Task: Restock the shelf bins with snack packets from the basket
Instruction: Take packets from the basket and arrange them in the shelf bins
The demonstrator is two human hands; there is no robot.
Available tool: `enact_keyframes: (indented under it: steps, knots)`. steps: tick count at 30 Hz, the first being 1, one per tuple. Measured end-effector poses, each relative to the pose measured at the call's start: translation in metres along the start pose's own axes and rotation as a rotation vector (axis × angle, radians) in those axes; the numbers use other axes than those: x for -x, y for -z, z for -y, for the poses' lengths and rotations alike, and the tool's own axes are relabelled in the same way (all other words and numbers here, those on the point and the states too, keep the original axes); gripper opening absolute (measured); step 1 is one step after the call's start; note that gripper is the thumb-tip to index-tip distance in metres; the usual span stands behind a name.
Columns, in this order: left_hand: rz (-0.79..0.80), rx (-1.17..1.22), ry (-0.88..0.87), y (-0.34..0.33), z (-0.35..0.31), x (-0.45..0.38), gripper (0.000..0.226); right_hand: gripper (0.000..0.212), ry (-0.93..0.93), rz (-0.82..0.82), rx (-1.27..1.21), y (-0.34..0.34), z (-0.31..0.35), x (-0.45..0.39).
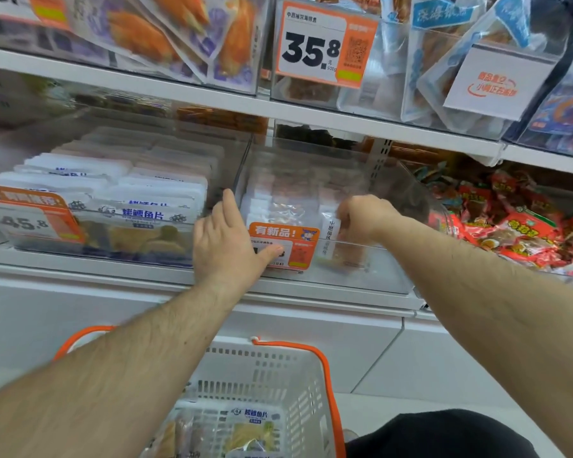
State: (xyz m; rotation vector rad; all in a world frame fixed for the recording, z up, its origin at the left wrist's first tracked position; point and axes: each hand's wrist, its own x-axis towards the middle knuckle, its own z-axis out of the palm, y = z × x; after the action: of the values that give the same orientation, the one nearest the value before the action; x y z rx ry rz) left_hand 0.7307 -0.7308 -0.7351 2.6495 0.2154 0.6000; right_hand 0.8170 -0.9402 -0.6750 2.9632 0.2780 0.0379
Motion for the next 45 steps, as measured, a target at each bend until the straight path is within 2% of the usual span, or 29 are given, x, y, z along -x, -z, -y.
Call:
enact_keyframes:
  steps: [1,9,13,17,19,21,23,25,28,33,39,42,45]
  knots:
    - [0.007,0.001,0.003,0.001,0.0,0.0,0.125,0.009,-0.002,0.003,-0.005,0.0,0.001,-0.001]
    - [0.068,0.011,0.011,0.006,-0.002,0.0,0.124,0.018,-0.084,-0.079,-0.008,0.003,0.001,0.003]
    - [0.111,0.028,0.008,0.012,-0.002,0.0,0.123,0.03,-0.105,-0.209,-0.027,0.011,0.007,0.014]
    - [0.207,0.198,-0.005,0.024,0.004,0.005,0.12,0.024,-0.155,-0.435,-0.316,0.013,0.043,0.042]
    - [0.223,0.276,-0.062,0.03,0.015,0.018,0.116,0.019,-0.098,-0.543,-0.401,0.007,0.068,0.06]
    - [0.265,0.245,-0.13,0.037,0.031,0.038,0.112,0.013,-0.008,-0.655,-0.455,-0.001,0.095,0.077]
    - [0.359,0.21,-0.139,0.047,0.052,0.056,0.106,0.008,0.074,-0.763,-0.529,-0.009,0.122,0.087]
    - [0.49,0.197,-0.109,0.056,0.073,0.065,0.095,0.012,0.165,-0.789,-0.581,-0.018,0.148,0.091]
    - [0.689,0.098,-0.098,0.066,0.102,0.068,0.077,0.015,0.263,-0.62,-0.541,-0.042,0.182,0.09]
    - [0.924,-0.104,-0.09,0.077,0.14,0.07,0.059,0.007,0.152,-0.064,-0.486,-0.097,0.228,0.094]
    - [1.024,-0.137,-0.057,0.071,0.168,0.073,0.057,0.011,0.02,0.465,-0.584,-0.193,0.266,0.104]
    - [1.068,-0.131,-0.061,0.063,0.17,0.069,0.059,0.015,0.004,0.675,-0.563,-0.232,0.278,0.111]
    - [1.097,-0.126,-0.062,0.055,0.173,0.061,0.064,0.032,-0.124,0.816,-0.64,-0.265,0.286,0.114]
